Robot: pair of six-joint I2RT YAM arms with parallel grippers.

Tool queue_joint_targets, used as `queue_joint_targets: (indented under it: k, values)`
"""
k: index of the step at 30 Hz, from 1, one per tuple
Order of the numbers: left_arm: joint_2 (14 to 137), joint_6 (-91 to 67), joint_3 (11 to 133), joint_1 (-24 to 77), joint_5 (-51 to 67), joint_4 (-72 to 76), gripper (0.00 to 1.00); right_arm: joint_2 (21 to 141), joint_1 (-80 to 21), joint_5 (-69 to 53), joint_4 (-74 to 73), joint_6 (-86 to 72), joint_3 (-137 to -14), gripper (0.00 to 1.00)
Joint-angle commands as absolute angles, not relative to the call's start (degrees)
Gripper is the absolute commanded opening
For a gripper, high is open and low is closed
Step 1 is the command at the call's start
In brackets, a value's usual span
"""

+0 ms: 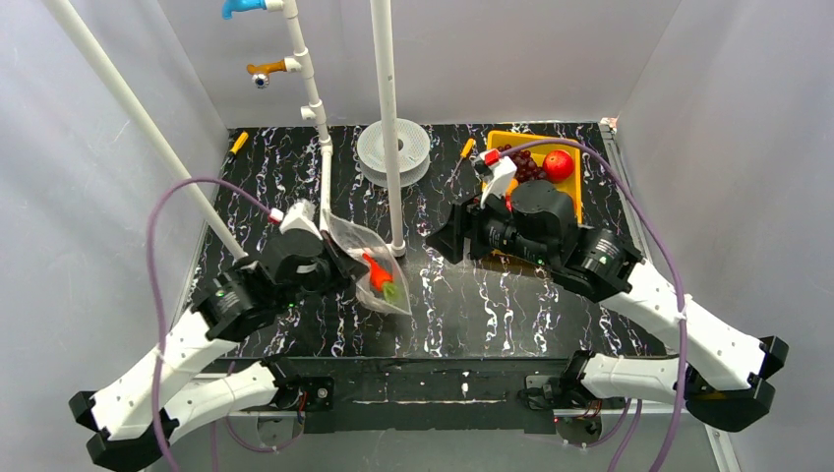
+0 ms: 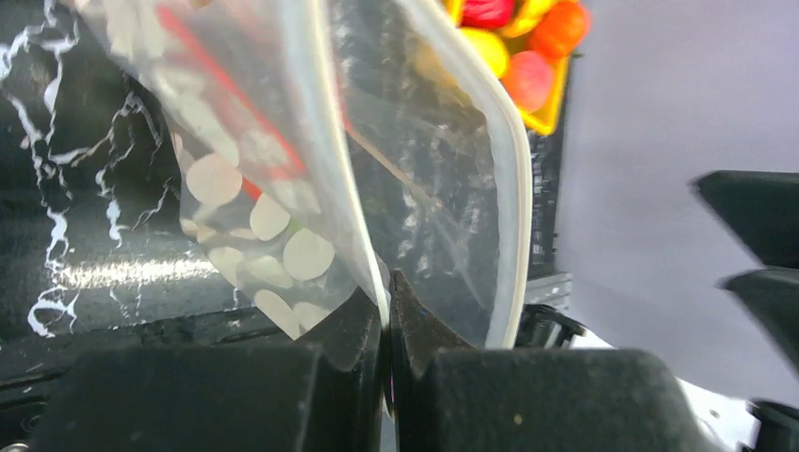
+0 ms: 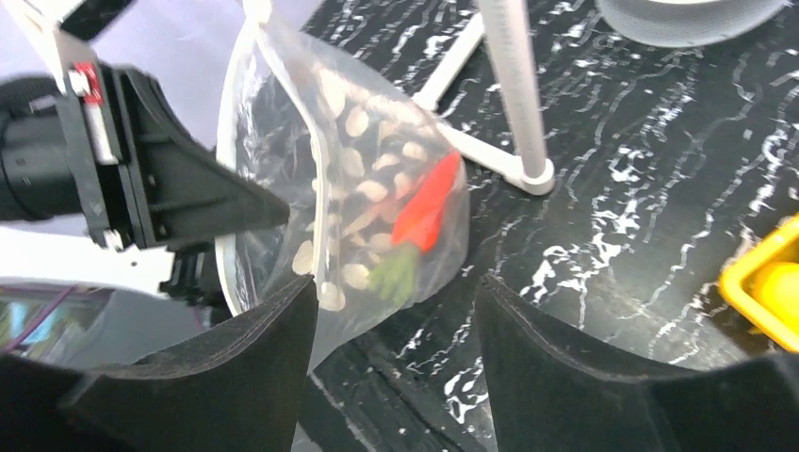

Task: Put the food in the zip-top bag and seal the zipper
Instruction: Adjust the zipper food storage bag at the center of the board, then pick up the fake vegetable from the bin.

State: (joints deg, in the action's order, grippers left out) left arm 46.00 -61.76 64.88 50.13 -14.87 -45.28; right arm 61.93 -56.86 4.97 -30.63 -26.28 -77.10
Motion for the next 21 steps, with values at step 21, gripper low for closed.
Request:
queue_joint_targets:
  k: [21]
  values:
    - [51.02, -59.06, 62.38, 47.13, -12.95, -45.99, 0.00, 85.01, -20.24, 8.56, -35.25, -29.56, -73.29, 0.85]
